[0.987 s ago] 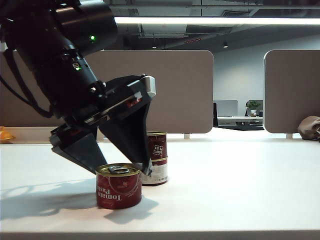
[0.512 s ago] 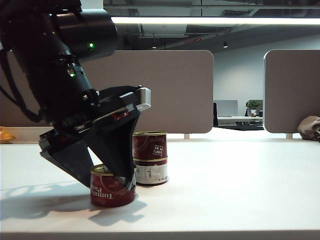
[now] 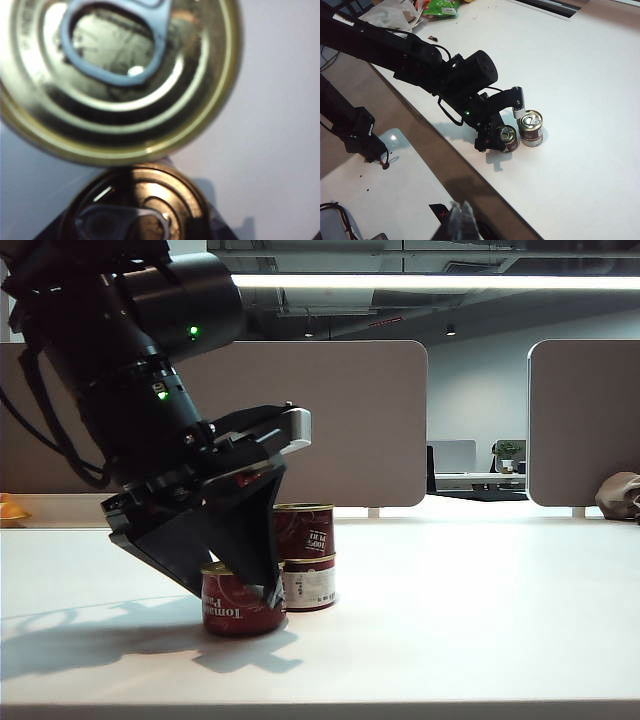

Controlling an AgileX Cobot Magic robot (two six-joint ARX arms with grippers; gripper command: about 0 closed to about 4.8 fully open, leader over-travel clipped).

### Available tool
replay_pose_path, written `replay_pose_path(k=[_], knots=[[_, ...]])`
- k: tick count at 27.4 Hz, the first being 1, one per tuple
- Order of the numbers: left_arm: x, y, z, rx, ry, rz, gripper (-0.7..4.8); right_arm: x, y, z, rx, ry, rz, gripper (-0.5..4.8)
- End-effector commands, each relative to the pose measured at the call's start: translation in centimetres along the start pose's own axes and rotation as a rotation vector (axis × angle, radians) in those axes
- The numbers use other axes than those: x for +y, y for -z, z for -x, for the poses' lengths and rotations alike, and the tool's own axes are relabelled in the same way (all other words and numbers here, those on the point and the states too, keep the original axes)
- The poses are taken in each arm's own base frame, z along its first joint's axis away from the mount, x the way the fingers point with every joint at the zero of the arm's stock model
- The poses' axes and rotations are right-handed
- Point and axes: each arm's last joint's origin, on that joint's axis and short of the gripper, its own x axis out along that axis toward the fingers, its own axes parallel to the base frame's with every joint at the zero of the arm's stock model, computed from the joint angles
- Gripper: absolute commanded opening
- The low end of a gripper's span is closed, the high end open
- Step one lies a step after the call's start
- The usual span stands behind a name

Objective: Pick up the cans one by one and stack them together.

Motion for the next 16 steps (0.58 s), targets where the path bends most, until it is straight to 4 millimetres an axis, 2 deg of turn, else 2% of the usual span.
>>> replay_pose_path(k=[1, 4, 16], knots=[[0.0, 0.1, 0.2, 0.008, -0.010, 0.023, 2.45, 0.0, -0.2, 0.0, -0.015, 0.000, 0.000, -0.05], [-0.1, 0.0, 1.0, -0.010, -0.021, 0.020, 2.45, 0.0, -0.2, 0.0, -0.015, 0.000, 0.000, -0.05], [-1.1, -1.7, 7.0, -0.188, -0.081, -0.002, 2.45, 0.0, -0.2, 0.0, -0.015, -0.001, 0.001, -0.05]])
